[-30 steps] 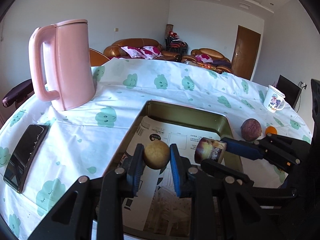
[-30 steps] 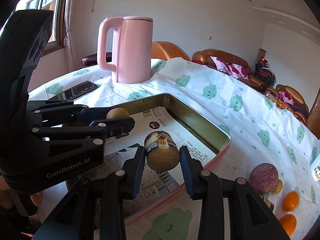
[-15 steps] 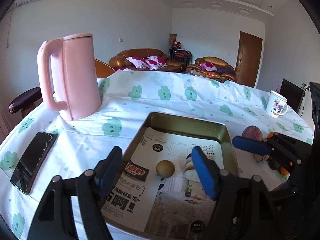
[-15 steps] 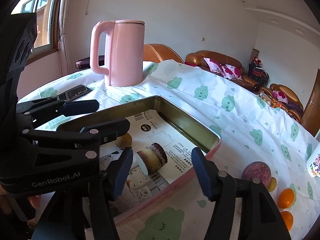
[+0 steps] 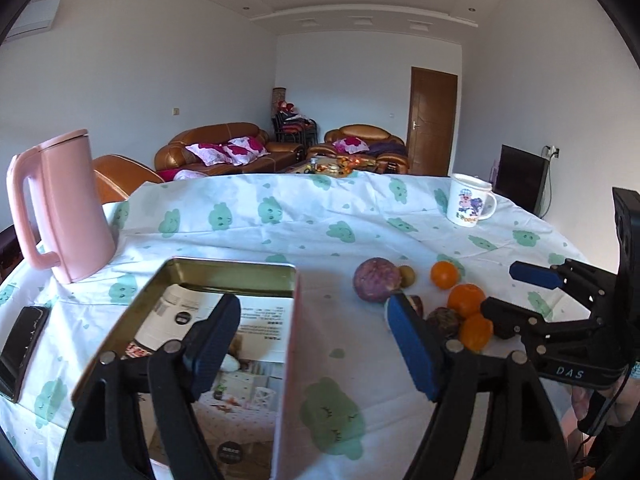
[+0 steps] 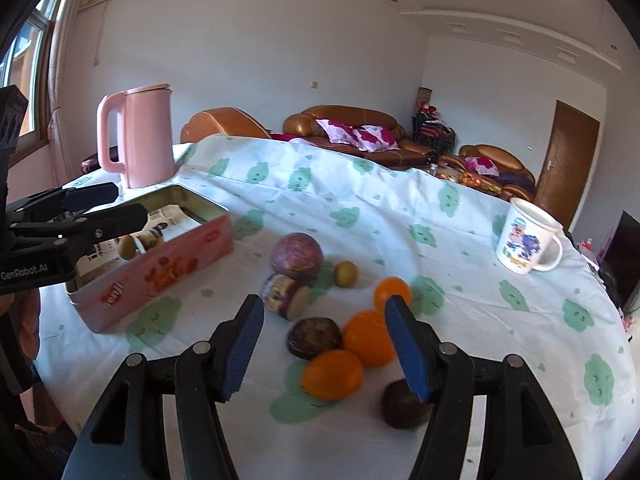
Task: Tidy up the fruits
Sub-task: 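Withdraw both tools from the tin back toward the fruits, then grasp the dark round fruit with the right tool while the left tool grasps an orange, then lift both held fruits and carry them toward the pink tin, then lower both fruits into the tin and open both tools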
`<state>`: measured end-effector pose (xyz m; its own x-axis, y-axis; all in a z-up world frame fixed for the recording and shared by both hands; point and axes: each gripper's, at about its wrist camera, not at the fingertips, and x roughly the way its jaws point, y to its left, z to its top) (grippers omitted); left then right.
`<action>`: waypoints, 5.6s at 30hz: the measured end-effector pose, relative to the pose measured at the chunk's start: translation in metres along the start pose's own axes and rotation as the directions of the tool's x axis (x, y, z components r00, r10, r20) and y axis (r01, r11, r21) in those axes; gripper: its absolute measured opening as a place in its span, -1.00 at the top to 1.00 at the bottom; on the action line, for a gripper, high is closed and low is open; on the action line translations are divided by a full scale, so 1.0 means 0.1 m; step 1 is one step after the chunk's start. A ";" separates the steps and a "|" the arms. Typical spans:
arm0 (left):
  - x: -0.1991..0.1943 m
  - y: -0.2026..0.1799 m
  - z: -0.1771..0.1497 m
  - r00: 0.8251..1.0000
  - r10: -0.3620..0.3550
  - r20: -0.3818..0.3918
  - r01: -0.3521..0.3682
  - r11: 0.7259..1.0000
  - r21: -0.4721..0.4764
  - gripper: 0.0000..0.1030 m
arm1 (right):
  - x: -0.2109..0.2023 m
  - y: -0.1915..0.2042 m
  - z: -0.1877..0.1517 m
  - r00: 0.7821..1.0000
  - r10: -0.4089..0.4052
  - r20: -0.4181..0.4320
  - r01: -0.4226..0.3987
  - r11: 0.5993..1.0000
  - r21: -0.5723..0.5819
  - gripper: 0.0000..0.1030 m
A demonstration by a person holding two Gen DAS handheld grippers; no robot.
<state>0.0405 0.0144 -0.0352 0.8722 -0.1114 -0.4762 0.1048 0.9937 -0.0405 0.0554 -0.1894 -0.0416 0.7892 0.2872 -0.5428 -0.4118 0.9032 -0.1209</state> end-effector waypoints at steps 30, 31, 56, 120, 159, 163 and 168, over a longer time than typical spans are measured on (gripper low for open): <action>0.63 -1.33 -0.20 0.936 -0.242 -0.255 0.280 0.952 0.124 -0.09 | 0.15 -0.62 -0.46 0.995 0.033 -0.098 -0.014 0.982 0.187 0.23; 0.66 -1.34 -0.21 0.935 -0.240 -0.262 0.280 0.952 0.124 -0.05 | 0.15 -0.61 -0.46 0.995 0.027 -0.099 -0.008 0.983 0.184 0.23; 0.58 -1.27 -0.25 0.937 -0.299 -0.181 0.318 0.944 0.084 0.32 | 0.02 -0.59 -0.48 1.000 -0.016 0.006 0.015 0.986 0.169 0.23; -0.23 -0.75 -0.11 0.967 -0.162 0.195 0.147 0.985 0.088 0.32 | -0.33 -0.16 -0.08 0.975 -0.055 0.215 0.053 0.998 0.016 0.23; -0.45 1.04 -0.13 0.977 0.145 0.155 -0.115 0.976 -0.187 0.32 | 0.10 1.29 0.69 0.962 0.223 0.158 -0.183 0.955 -0.232 0.23; -0.43 1.19 -0.20 0.979 0.169 0.118 -0.143 0.968 -0.207 0.32 | 0.21 1.50 0.66 0.955 0.274 0.111 -0.242 0.940 -0.239 0.23; -0.38 1.23 -0.28 0.982 0.178 0.066 -0.161 0.965 -0.206 0.32 | 0.35 1.74 0.55 0.948 0.314 0.041 -0.294 0.920 -0.261 0.23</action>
<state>0.0068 0.1417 -0.0462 0.9068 0.0664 -0.4164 -0.1376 0.9801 -0.1434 0.0370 -0.0048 -0.0361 0.6378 0.5695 -0.5185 -0.7292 0.6633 -0.1685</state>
